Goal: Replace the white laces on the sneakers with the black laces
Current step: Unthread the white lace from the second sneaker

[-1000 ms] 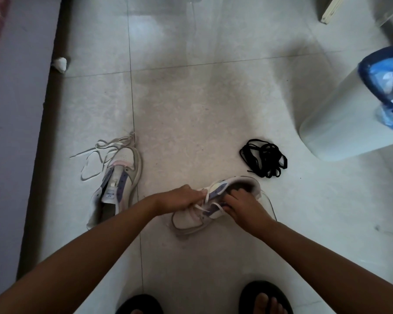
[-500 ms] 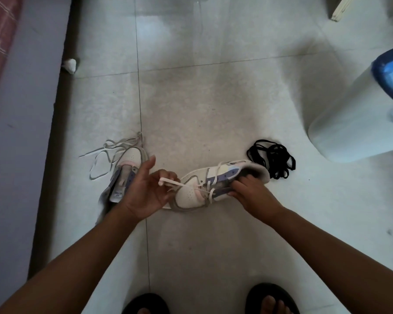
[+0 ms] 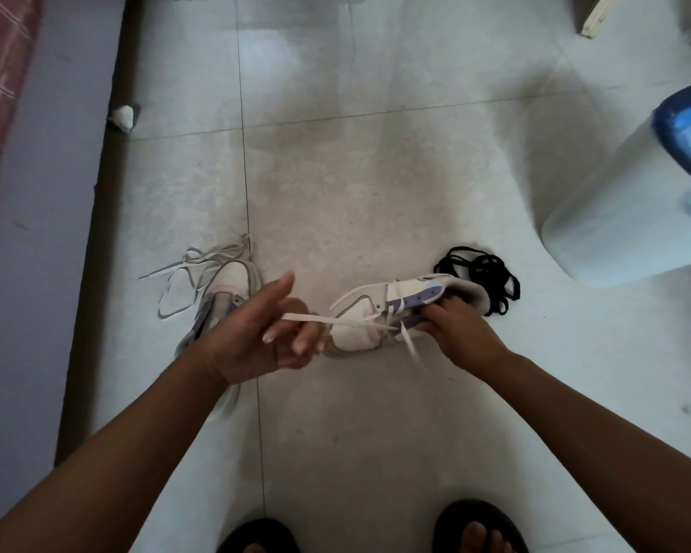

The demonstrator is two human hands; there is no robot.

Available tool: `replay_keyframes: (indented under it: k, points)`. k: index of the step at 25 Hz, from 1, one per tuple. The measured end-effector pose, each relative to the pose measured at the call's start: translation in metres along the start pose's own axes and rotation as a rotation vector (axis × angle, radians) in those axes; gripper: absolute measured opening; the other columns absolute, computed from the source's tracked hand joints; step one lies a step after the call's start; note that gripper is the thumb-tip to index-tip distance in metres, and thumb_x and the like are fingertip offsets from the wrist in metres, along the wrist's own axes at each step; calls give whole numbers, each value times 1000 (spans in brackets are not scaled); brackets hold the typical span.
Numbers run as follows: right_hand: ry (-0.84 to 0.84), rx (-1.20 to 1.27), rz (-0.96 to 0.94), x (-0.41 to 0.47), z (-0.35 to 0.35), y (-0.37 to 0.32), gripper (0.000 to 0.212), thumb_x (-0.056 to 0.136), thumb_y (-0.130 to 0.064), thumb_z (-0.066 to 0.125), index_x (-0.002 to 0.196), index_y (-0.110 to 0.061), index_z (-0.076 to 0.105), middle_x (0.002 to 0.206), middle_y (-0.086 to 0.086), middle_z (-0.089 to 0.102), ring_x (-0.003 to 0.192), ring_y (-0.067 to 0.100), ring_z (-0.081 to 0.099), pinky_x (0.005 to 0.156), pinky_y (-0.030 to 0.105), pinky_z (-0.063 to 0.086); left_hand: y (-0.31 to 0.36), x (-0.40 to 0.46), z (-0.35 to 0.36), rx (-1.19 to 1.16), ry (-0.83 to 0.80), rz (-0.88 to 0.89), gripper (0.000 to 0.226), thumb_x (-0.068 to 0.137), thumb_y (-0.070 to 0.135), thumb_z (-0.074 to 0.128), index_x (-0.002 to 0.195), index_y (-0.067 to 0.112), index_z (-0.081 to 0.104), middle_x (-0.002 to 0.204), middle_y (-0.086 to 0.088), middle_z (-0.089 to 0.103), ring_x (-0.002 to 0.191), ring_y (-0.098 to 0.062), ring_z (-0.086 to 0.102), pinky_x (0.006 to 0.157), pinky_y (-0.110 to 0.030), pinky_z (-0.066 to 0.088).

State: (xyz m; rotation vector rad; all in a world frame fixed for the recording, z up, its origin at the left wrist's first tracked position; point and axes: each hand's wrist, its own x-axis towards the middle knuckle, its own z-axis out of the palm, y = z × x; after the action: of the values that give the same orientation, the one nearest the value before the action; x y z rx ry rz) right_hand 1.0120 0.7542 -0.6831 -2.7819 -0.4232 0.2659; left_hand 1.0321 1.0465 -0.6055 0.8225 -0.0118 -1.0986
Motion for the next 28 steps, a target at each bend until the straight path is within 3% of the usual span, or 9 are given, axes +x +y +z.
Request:
replay_keyframes:
  k: [3,6,8,10,13,17,19,22,28]
  points:
    - [7,-128,-97,3,0,-1,15,77,-9,74,88,-3,67,86,19,65,74,38,59,58,40,44,-19,-4,8,221,-2,-324,66,87,61,33,114,7,60,67,-12,70,33,-11,48,31,-12,26]
    - [-62,-179,52,4,6,7,21,92,-20,57,108,-9,62,105,13,61,96,35,55,73,39,40,-27,-8,14,241,46,-39,39,85,50,58,90,13,69,61,-5,63,57,-16,60,44,-20,40]
    - [-94,-146,173,2,9,17,28,96,-27,48,118,-13,57,120,8,57,107,31,50,83,38,39,-7,-23,6,-17,-64,100,40,89,43,55,74,8,70,87,-13,68,81,-20,64,55,-23,46]
    - [-88,-116,156,1,9,18,29,96,-28,47,120,-14,56,123,7,56,108,30,50,83,38,40,7,-30,2,-140,-98,-103,58,93,48,42,90,-3,68,92,-25,68,58,-22,63,43,-19,42]
    - [-120,-197,124,4,12,13,29,97,-29,44,123,-19,53,120,5,55,108,27,49,80,35,36,-5,-34,3,411,-14,-280,56,90,60,40,106,12,64,64,-12,66,34,-12,47,35,-16,29]
    - [-124,-142,253,3,12,19,26,96,-29,46,114,-13,56,120,8,56,107,31,50,82,37,37,14,-52,8,-120,-177,232,23,98,16,44,92,2,62,99,-20,61,99,-30,58,67,-35,47]
    - [-143,-105,241,-1,12,15,25,95,-29,48,111,-11,57,120,8,56,107,31,51,83,38,38,31,-46,8,14,179,274,27,95,20,44,80,9,65,94,-12,66,94,-21,64,67,-31,53]
    - [-143,62,215,-9,12,-7,18,93,-26,53,97,-9,58,109,12,62,102,32,56,80,40,42,53,-7,24,622,697,283,35,99,23,41,77,12,66,82,-2,70,81,-14,66,68,-24,55]
    - [-233,165,190,-38,20,-43,21,95,-37,47,88,-20,57,106,-1,65,95,20,59,65,23,29,97,67,44,925,768,560,21,99,22,45,93,11,62,100,-3,58,85,-10,54,82,-28,49]
